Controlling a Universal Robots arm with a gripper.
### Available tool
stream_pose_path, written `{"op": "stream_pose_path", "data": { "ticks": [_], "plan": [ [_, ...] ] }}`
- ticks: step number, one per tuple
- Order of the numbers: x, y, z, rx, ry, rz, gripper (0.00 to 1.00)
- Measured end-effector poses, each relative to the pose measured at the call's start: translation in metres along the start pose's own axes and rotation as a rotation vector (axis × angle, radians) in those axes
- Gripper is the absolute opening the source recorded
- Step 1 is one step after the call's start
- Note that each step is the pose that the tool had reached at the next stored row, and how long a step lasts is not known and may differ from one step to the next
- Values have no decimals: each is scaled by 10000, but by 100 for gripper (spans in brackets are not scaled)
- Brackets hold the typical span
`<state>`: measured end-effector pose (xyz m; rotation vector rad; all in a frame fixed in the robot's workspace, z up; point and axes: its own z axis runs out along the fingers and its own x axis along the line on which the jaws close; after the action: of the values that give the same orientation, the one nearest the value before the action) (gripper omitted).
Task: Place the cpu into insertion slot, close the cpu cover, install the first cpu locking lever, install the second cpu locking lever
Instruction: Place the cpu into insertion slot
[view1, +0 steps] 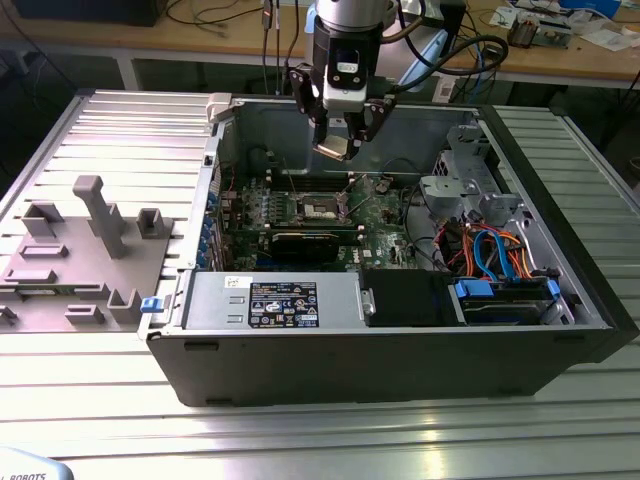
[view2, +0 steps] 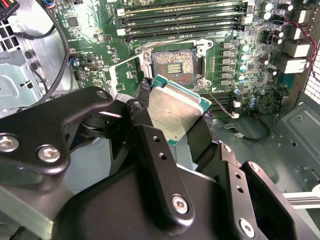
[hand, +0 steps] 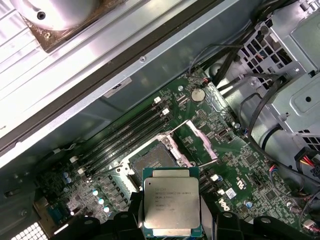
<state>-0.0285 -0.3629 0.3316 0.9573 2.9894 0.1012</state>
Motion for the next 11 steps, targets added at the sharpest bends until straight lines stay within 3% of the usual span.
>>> {"op": "stream_pose_path", "data": {
  "ticks": [11],
  "plan": [
    [0,0,0,-2,-7,104,54]
  ]
}}
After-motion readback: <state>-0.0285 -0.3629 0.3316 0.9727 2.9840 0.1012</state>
